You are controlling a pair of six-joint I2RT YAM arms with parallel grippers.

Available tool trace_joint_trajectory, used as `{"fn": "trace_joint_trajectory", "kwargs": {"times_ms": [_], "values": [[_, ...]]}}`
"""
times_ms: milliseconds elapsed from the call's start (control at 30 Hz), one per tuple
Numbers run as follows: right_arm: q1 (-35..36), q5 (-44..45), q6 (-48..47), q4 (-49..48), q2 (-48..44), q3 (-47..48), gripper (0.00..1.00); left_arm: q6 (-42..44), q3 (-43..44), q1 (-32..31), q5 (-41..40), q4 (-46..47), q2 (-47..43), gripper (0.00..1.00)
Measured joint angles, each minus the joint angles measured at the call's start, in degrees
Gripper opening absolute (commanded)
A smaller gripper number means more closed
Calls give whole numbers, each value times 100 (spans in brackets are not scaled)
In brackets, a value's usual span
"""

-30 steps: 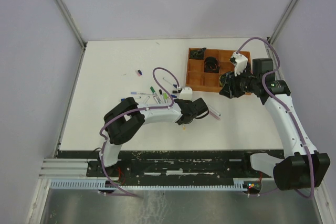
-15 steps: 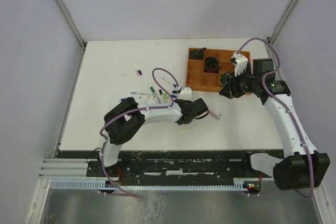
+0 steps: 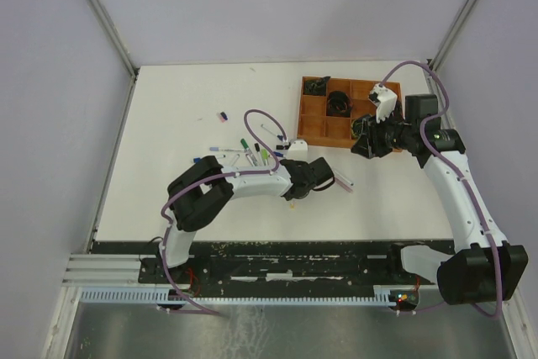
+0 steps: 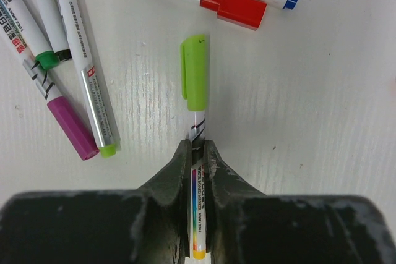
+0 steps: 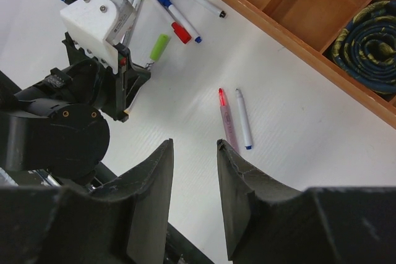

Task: Open the pen caps
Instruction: Pick up the pen from the center of the board.

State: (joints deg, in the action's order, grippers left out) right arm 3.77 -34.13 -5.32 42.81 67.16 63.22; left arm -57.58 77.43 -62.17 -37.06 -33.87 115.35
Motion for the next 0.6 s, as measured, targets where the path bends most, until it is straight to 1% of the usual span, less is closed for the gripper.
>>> {"fn": "trace_joint_trajectory", "kwargs": {"times_ms": [200, 267, 333, 467, 500, 600], "values": [[-15, -59, 2, -2, 0, -15, 43, 13, -13, 4, -4, -22, -120, 3], [-15, -105, 4, -11, 2, -24, 43, 42, -72, 7, -11, 28, -348, 3], [-15, -201, 9, -15, 4, -37, 43, 129, -208, 7, -13, 192, -754, 3], [-15, -527, 15, -50, 7, -63, 43, 330, -776, 13, 44, 1027, -1880, 3], [-15, -640, 20, -68, 7, -83, 43, 387, -1014, 22, 101, 1368, -2212, 3], [-15, -1060, 96, -179, 7, -179, 49, 494, -1825, 52, 280, 2411, -3150, 3]]}}
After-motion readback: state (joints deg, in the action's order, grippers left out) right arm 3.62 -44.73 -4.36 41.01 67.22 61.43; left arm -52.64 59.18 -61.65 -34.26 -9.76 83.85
